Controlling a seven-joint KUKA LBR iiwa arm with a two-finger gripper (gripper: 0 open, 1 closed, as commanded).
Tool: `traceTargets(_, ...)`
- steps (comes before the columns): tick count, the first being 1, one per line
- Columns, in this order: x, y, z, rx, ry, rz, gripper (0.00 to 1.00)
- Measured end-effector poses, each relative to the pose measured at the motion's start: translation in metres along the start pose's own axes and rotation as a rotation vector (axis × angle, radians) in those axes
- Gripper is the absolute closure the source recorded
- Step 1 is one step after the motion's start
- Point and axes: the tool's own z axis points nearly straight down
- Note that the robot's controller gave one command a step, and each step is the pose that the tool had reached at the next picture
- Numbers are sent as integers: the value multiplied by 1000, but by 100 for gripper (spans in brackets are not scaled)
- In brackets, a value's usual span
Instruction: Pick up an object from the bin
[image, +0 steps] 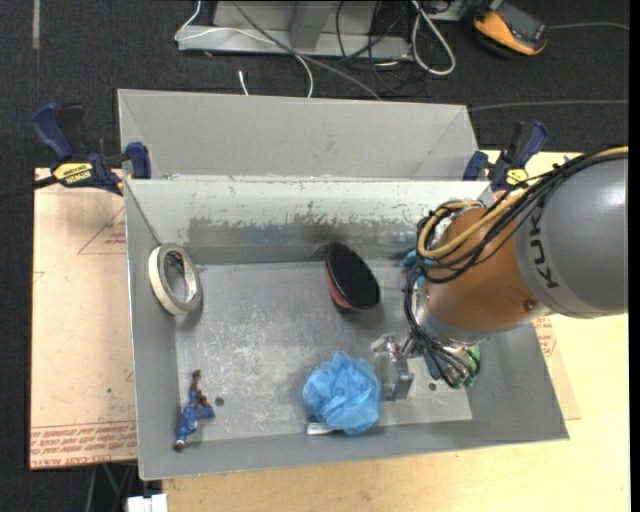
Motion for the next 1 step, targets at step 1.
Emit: traceTargets(1, 0, 0, 0, 0, 0, 0, 100)
